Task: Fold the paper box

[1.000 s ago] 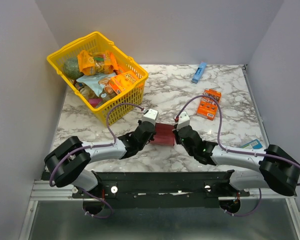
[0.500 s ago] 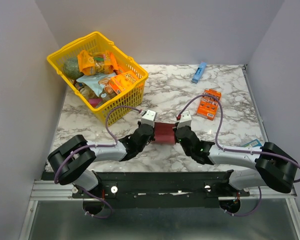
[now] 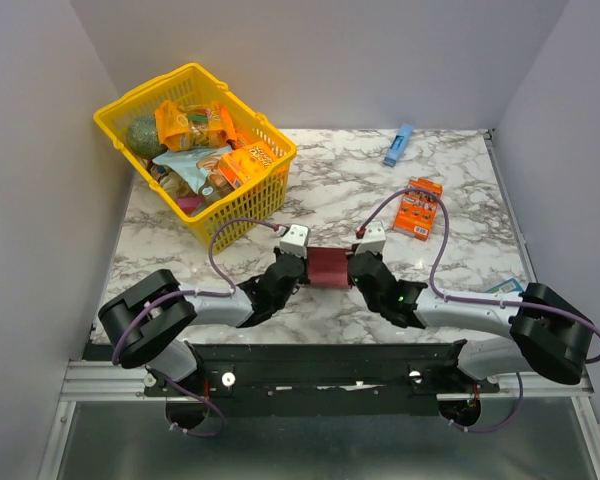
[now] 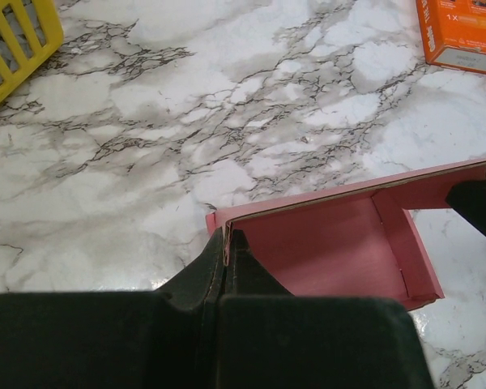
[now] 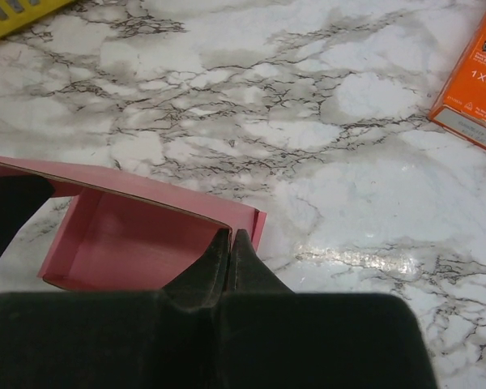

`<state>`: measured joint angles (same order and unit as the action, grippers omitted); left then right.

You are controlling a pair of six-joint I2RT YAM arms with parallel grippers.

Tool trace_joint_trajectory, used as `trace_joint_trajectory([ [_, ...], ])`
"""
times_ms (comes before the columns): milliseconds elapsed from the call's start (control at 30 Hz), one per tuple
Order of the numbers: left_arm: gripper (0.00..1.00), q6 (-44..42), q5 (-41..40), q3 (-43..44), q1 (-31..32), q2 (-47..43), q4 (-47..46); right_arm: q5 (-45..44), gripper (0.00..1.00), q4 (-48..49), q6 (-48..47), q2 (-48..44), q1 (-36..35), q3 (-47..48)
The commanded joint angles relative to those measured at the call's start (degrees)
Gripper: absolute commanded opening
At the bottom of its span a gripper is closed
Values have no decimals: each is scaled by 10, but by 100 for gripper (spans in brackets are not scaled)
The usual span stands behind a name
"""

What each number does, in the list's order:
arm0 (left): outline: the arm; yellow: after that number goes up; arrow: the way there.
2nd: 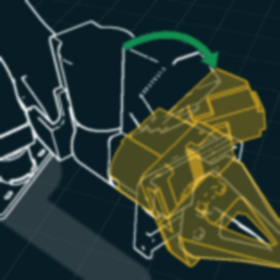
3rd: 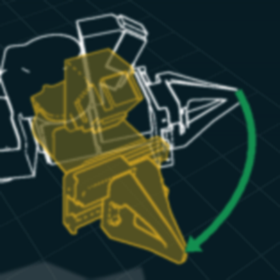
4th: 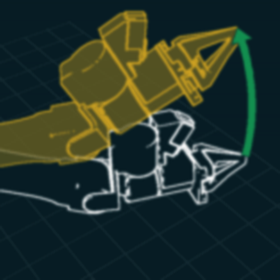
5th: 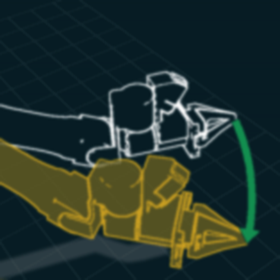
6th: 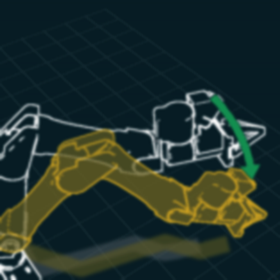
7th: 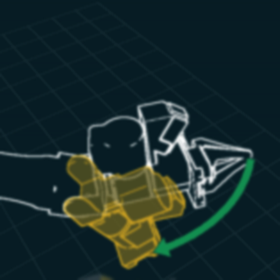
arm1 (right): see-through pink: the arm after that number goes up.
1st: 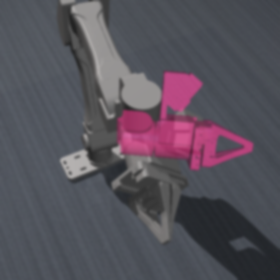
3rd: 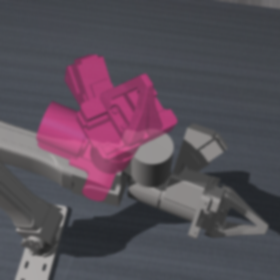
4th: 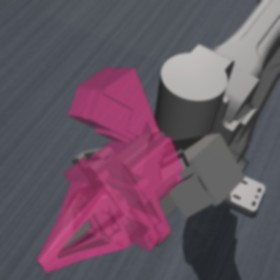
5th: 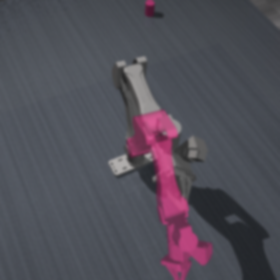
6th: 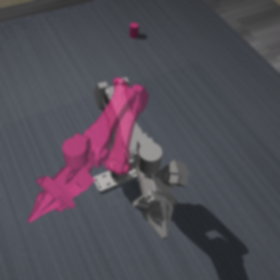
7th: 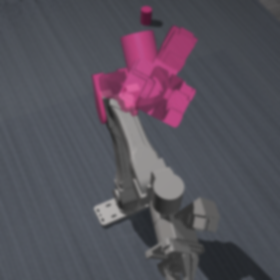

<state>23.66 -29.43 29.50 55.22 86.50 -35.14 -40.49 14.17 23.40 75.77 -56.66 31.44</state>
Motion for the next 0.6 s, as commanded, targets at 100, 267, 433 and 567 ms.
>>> trace_joint_trajectory([
  [100,0,60,101,-27,28,30,2,49,1,18,67,11,-35,-8],
  [267,0,65,113,-9,32,38,2,36,1,6,80,18,-41,-8],
  [433,0,68,115,-9,34,45,4,28,1,-9,96,24,-44,-10],
  [567,0,69,111,-21,34,43,4,24,1,-18,111,27,-49,-16],
])
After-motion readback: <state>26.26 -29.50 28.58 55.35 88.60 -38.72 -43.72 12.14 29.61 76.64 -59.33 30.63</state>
